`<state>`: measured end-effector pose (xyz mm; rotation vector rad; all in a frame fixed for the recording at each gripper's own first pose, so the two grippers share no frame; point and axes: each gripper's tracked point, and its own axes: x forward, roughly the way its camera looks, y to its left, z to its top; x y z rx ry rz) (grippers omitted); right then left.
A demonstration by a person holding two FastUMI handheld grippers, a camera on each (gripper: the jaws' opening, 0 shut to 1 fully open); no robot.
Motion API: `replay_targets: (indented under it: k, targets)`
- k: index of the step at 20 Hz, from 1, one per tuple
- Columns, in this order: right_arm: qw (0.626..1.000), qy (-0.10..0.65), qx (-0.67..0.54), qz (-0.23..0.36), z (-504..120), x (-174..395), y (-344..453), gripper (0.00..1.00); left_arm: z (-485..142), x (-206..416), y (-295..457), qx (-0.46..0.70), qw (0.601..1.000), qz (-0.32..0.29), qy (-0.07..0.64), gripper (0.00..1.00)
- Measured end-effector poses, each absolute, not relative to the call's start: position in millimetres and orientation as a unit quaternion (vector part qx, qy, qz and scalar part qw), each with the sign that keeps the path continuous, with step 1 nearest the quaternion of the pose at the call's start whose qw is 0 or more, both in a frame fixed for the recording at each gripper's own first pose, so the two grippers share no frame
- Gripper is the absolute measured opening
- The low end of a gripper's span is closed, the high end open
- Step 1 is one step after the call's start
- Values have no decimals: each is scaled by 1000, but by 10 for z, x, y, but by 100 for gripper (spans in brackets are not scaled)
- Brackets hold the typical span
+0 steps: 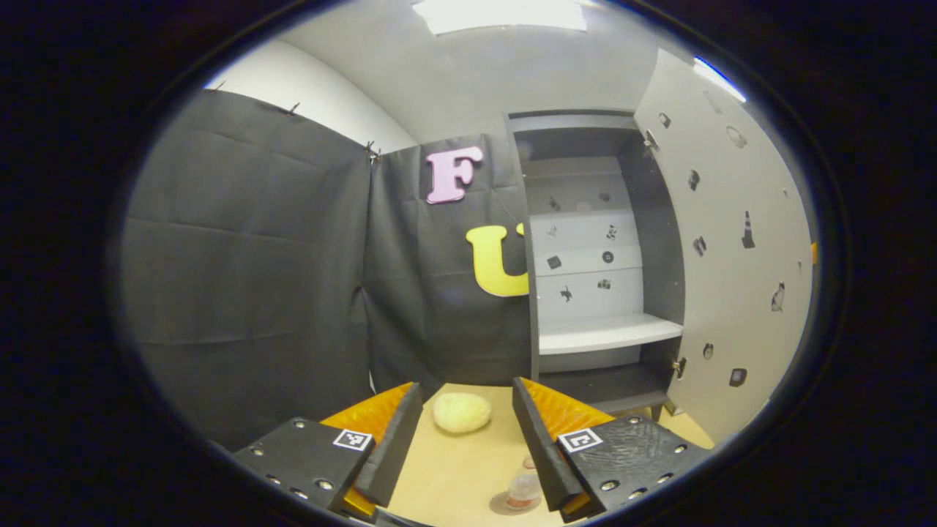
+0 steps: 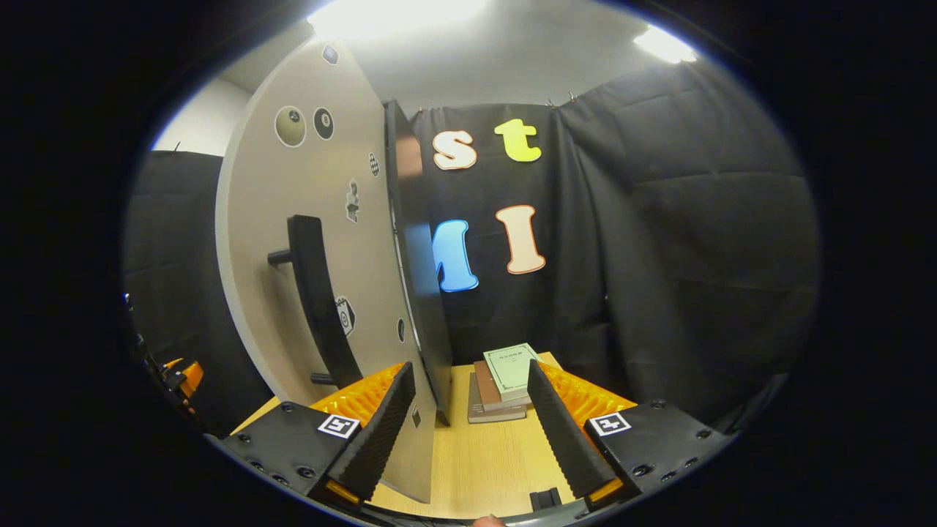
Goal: Open the cabinet door with the right hand, grasp the bottle in the cabinet with the left hand and place it on the coaster, then close the cabinet door with the right hand.
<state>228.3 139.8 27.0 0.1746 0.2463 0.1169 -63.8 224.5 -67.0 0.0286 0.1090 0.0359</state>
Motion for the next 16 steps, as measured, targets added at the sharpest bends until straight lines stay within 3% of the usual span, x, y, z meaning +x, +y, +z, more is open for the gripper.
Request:
replay_targets:
  k: [4, 5, 6, 7, 9, 10, 12, 13, 14, 15, 16]
  targets:
    - [990, 113, 74, 45, 375, 2251, 1518, 96, -659, -626, 2323, 19, 998, 16, 53, 74]
    - [991, 113, 69, 35, 374, 2227, 1506, 89, -647, -613, 2322, 16, 999, 14, 49, 75]
    - [991, 113, 65, 27, 384, 2210, 1527, 89, -637, -595, 2314, 13, 999, 12, 47, 74]
    - [991, 114, 61, 21, 391, 2202, 1545, 96, -638, -582, 2316, 10, 999, 10, 45, 74]
    - [992, 113, 49, 14, 416, 2174, 1623, 96, -647, -560, 2288, 3, 999, 3, 44, 74]
    - [993, 113, 43, 13, 421, 2157, 1669, 89, -660, -560, 2279, 2, 999, 0, 46, 74]
    - [993, 114, 39, 15, 428, 2137, 1799, 89, -649, -564, 2284, 1, 999, -6, 46, 77]
    - [993, 114, 39, 17, 429, 2127, 1867, 96, -651, -551, 2283, 2, 999, -9, 46, 77]
    - [992, 114, 39, 20, 430, 2115, 1937, 96, -648, -544, 2276, 2, 999, -12, 44, 74]
    - [992, 114, 39, 22, 440, 2103, 2006, 89, -648, -534, 2278, 1, 999, -15, 43, 75]
    - [992, 114, 38, 24, 449, 2094, 2070, 89, -646, -528, 2269, 1, 999, -19, 43, 74]
